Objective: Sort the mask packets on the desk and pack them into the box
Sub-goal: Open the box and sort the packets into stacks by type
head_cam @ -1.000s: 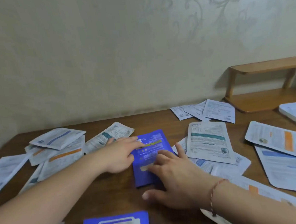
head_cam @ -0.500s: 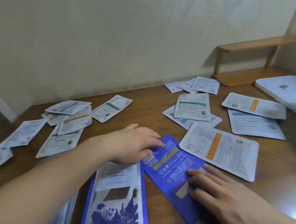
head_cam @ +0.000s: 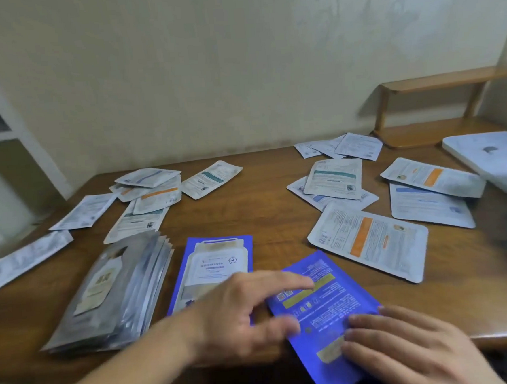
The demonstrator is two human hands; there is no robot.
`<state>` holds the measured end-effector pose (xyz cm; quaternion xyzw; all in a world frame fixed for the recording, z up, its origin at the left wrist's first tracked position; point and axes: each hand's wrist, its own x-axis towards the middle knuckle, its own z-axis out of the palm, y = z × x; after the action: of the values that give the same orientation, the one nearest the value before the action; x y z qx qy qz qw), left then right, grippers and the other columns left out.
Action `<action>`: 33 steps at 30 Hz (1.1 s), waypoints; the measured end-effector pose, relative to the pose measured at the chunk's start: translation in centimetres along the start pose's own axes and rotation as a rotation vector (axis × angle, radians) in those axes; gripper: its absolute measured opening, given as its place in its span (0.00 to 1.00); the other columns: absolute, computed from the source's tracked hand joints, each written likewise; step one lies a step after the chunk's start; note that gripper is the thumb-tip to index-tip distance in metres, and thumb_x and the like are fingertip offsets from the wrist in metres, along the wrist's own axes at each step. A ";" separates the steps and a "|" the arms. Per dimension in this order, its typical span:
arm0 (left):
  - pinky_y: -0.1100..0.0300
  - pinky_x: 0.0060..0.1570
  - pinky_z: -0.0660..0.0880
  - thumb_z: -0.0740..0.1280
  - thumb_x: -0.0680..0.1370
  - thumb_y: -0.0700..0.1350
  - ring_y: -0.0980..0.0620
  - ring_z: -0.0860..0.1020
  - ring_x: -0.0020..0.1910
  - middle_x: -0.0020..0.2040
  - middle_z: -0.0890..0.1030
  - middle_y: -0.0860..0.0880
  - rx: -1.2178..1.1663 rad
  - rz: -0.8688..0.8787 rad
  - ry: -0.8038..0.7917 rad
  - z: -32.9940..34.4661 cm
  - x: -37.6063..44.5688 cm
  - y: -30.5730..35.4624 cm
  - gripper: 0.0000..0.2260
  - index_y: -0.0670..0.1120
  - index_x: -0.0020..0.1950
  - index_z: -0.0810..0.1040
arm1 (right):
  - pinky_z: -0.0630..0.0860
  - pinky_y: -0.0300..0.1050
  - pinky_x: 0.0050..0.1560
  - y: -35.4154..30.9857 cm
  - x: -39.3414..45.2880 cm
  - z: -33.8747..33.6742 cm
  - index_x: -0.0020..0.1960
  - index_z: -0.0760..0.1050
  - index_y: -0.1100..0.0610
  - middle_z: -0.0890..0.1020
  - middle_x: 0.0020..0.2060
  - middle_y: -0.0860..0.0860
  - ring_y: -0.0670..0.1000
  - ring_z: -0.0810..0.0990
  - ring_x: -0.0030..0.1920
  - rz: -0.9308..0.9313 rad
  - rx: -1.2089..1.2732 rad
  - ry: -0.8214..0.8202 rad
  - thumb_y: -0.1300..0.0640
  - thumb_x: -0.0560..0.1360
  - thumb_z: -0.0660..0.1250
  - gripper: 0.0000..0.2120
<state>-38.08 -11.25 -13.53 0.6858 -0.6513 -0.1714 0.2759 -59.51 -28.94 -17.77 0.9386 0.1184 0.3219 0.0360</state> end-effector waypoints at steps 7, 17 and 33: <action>0.58 0.55 0.79 0.73 0.75 0.40 0.57 0.83 0.53 0.52 0.85 0.55 -0.462 -0.256 0.532 3.7 1.2 3.4 0.13 0.50 0.58 0.80 | 0.75 0.35 0.33 5.8 12.9 -7.2 0.49 0.82 0.42 0.81 0.34 0.35 0.37 0.79 0.34 0.421 0.293 -0.022 0.53 0.71 0.75 0.09; 0.59 0.33 0.79 0.74 0.69 0.50 0.52 0.83 0.34 0.44 0.86 0.51 -0.619 -0.413 0.827 2.6 -2.1 3.3 0.16 0.56 0.57 0.81 | 0.79 0.41 0.45 10.3 18.0 1.3 0.47 0.84 0.46 0.86 0.43 0.46 0.45 0.82 0.42 0.748 0.789 -0.194 0.59 0.69 0.76 0.10; 0.81 0.34 0.64 0.70 0.69 0.65 0.71 0.68 0.37 0.44 0.74 0.61 0.229 -0.529 0.853 4.1 -11.5 -2.5 0.21 0.55 0.57 0.84 | 0.65 0.26 0.35 3.1 23.2 12.7 0.55 0.82 0.48 0.83 0.48 0.44 0.39 0.75 0.40 0.507 0.508 -0.429 0.50 0.72 0.73 0.12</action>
<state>-39.56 -0.49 -19.71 0.8618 -0.2999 0.1322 0.3873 -33.41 -26.13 -13.57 0.9628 -0.0510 0.0785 -0.2535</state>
